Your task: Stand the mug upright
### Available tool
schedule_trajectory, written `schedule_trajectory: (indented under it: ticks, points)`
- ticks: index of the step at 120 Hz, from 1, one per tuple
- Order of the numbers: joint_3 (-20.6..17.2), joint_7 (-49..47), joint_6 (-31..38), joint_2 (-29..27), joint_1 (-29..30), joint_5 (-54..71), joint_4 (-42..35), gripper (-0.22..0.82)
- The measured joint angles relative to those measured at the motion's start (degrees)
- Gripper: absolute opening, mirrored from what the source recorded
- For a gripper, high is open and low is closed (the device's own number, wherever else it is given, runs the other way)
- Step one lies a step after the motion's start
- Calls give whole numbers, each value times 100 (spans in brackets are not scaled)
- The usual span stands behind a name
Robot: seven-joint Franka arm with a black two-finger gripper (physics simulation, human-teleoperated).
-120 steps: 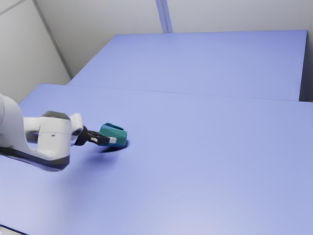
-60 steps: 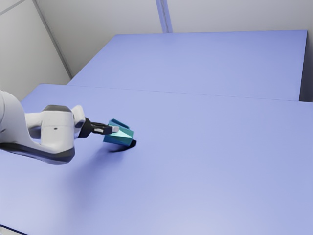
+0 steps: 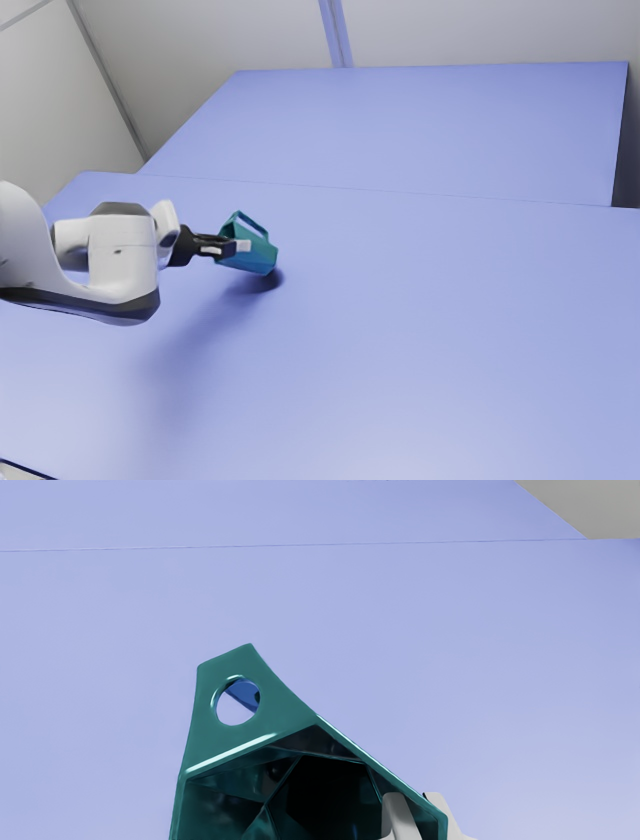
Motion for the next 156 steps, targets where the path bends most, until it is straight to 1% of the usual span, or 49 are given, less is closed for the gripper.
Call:
schedule_trajectory:
  ticks: [8, 21, 38, 52, 70, 91, 127, 139, 156]
  points:
    - [-69, -33, 35, -70, 23, 206, -3, -18]
    - [-171, -298, 98, -134, 90, 1216, 8, -18]
    - [-330, -907, 233, -146, 138, 2609, -2, -18]
    - [-356, -1426, 271, -233, 63, 3334, -34, -18]
    - [-322, -2387, -5, -445, 105, 5073, -14, -18]
    - [-322, -3535, -382, -627, 146, 6418, -31, -18]
    - [-283, -5230, -1212, -905, 249, 8140, -41, -18]
    - [-222, -5750, -1434, -911, 300, 8627, -40, -18]
    - [-215, -6360, -1576, -816, 371, 8963, -33, -18]
